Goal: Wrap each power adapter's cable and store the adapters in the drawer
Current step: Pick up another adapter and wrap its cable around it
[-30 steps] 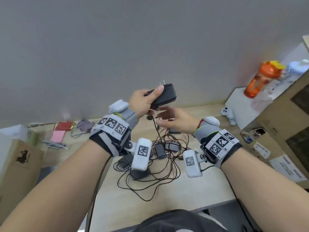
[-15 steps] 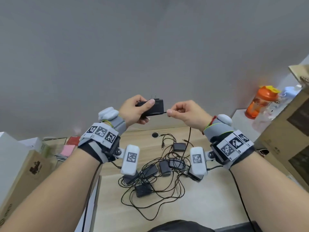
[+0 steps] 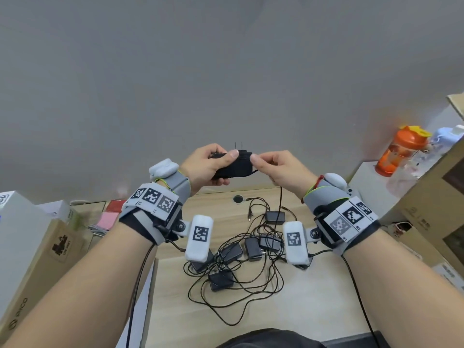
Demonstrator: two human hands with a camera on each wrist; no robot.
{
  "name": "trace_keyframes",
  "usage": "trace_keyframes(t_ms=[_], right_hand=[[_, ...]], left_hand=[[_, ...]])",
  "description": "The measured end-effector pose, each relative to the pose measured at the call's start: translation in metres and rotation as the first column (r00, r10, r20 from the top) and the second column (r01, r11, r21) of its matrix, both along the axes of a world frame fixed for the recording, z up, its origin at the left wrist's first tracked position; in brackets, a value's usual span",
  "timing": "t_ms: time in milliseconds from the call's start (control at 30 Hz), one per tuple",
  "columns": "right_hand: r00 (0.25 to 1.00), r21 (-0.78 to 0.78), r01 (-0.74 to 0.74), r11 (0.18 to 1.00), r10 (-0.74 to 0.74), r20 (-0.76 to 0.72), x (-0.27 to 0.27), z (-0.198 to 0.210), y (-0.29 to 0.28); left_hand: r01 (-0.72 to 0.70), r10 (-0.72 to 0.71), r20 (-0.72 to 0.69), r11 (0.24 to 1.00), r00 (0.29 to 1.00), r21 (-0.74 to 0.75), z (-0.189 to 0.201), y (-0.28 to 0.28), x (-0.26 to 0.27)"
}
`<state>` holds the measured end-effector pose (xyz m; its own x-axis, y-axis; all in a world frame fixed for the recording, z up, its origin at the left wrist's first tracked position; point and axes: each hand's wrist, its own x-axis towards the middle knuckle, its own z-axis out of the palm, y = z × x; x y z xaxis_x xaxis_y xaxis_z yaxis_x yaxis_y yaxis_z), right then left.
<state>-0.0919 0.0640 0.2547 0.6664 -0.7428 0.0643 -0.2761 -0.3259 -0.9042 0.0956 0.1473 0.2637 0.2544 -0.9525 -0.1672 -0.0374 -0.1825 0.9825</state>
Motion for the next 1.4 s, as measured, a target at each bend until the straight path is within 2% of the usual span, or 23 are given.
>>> trace_keyframes(t_ms=[167,267,400,500,633,767,867,1000,1300,1400], right_hand=[[1.000,-0.022,-0.021,1.000,0.021,0.004,0.007,0.001,-0.001],[0.999,-0.052,-0.053,0.997,0.053,-0.007,0.011,-0.001,-0.006],[0.988,-0.103,-0.080,0.992,0.064,-0.144,0.003,0.001,-0.011],[0.980,-0.094,-0.101,0.990,0.083,-0.181,-0.004,0.004,-0.012],[0.994,-0.073,-0.046,0.996,0.038,-0.104,-0.007,0.017,-0.020],[0.994,-0.066,-0.105,0.992,0.102,-0.038,-0.004,0.025,-0.024],[0.996,-0.086,-0.081,0.993,0.083,0.016,0.003,0.031,-0.024],[0.994,-0.099,-0.019,0.995,0.029,0.106,0.006,0.036,-0.030],[0.992,-0.070,0.005,0.998,0.004,0.126,0.011,0.023,-0.037],[0.984,-0.061,0.024,0.998,-0.013,0.176,0.014,0.017,-0.036]], left_hand=[[0.046,-0.046,0.010,0.997,0.999,0.060,0.010,-0.004,-0.002],[0.019,-0.021,0.052,0.999,0.998,0.050,0.011,-0.009,-0.002],[-0.064,0.063,0.047,0.998,0.997,0.017,0.014,-0.018,0.005],[-0.086,0.084,0.129,0.996,0.988,0.009,0.014,-0.023,0.008],[-0.046,0.040,0.226,0.999,0.973,0.019,0.008,-0.027,0.009],[-0.008,-0.002,0.295,0.999,0.956,0.031,0.005,-0.028,0.006],[0.033,-0.038,0.342,0.999,0.939,0.020,0.007,-0.027,0.001],[0.096,-0.098,0.363,0.995,0.926,0.025,0.009,-0.023,-0.003],[0.210,-0.202,0.356,0.977,0.912,0.017,0.020,-0.016,-0.015],[0.226,-0.215,0.351,0.974,0.911,0.010,0.024,-0.015,-0.019]])
